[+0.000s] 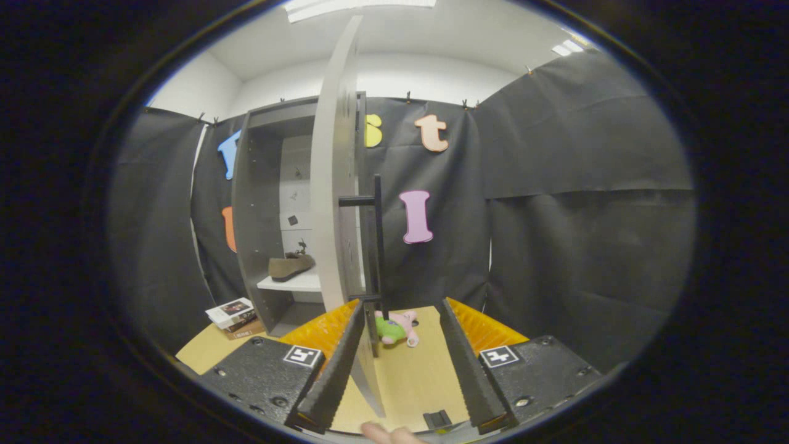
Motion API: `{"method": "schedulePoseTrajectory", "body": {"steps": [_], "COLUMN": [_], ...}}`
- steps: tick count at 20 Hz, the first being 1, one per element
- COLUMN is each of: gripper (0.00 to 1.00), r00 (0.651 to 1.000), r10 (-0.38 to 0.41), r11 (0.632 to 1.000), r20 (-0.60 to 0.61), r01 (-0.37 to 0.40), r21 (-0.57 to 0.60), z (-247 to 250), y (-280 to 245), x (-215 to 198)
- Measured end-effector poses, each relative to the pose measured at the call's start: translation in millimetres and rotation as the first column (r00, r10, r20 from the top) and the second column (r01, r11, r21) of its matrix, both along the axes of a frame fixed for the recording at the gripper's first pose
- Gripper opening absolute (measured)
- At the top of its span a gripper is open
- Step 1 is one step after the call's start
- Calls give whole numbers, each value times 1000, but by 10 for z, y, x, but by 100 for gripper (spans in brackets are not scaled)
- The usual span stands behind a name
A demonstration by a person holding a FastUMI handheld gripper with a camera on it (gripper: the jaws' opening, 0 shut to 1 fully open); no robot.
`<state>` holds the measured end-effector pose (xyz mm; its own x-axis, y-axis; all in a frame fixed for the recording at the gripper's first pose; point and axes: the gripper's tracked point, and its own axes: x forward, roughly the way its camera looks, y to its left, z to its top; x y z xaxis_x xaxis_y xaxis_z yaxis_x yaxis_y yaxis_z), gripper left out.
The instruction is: Open the shoe cabinet door, grab the shoes and put them into the shoe cabinet, then close the shoe cabinet door.
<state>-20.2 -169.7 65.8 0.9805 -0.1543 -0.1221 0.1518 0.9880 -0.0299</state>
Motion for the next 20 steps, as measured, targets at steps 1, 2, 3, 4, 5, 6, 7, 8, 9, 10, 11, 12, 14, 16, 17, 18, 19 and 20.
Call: {"method": "schedulePoseTrajectory", "body": {"steps": [1, 2, 3, 4, 5, 6, 7, 8, 9, 10, 11, 12, 14, 16, 17, 18, 19, 20], "gripper": [87, 92, 98, 100, 100, 100, 100, 100, 100, 100, 100, 100, 100, 100, 100, 100, 100, 100], "r00": [1000, 999, 999, 999, 998, 997, 996, 997, 997, 996, 994, 993, 991, 989, 988, 987, 986, 986], "r10": [-2, 12, 27, 50, 69, 83, 81, 77, 78, 91, 106, 114, 135, 147, 155, 160, 161, 166], "r11": [1000, 1000, 1000, 999, 998, 996, 997, 997, 997, 995, 993, 992, 990, 989, 987, 987, 987, 986], "r20": [23, 34, 26, 12, 9, 7, 20, 18, 25, 23, 16, 13, -7, -25, -25, -29, -30, -30], "r01": [2, -12, -27, -50, -69, -83, -82, -77, -78, -90, -105, -114, -135, -148, -156, -160, -162, -166], "r21": [-6, -5, -2, 4, 13, 18, 16, -7, -29, -46, -54, -49, -36, -27, -24, -21, -14, -1], "z": [-16, -46, -166, -298, -389, -464, -520, -610, -688, -754, -868, -960, -1167, -1364, -1443, -1525, -1618, -1708], "y": [17, 81, 157, 235, 333, 412, 477, 525, 610, 753, 885, 977, 1165, 1317, 1391, 1449, 1488, 1549], "x": [-48, -103, -161, -208, -252, -287, -303, -311, -308, -271, -242, -206, -113, 6, 76, 143, 207, 286]}}
